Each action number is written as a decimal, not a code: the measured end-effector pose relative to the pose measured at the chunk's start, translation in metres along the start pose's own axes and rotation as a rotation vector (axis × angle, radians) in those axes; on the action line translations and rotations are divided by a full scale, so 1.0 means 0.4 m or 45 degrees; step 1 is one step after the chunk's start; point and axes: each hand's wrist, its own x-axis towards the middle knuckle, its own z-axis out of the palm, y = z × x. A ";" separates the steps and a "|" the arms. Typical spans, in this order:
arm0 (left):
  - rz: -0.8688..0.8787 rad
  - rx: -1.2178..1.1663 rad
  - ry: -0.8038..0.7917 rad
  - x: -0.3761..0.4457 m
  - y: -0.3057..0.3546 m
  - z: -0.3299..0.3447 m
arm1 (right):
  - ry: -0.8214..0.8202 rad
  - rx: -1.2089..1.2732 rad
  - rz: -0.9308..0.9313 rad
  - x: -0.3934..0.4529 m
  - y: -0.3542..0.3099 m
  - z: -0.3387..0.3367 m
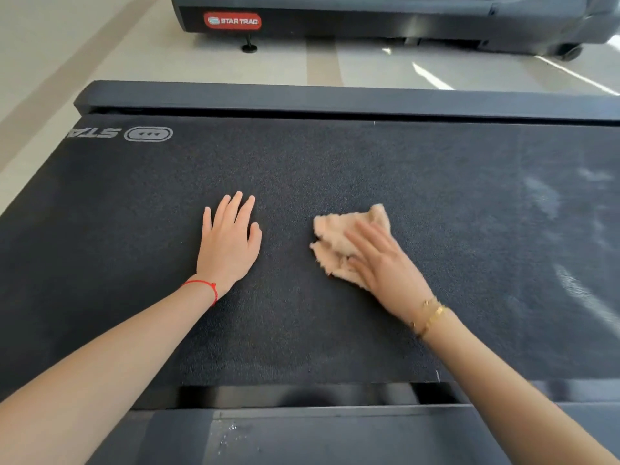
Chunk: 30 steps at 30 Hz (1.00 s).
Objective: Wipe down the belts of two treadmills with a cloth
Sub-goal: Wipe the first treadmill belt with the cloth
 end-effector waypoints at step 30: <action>0.013 -0.004 0.042 -0.023 0.004 0.004 | -0.242 0.234 -0.293 -0.207 -0.145 -0.008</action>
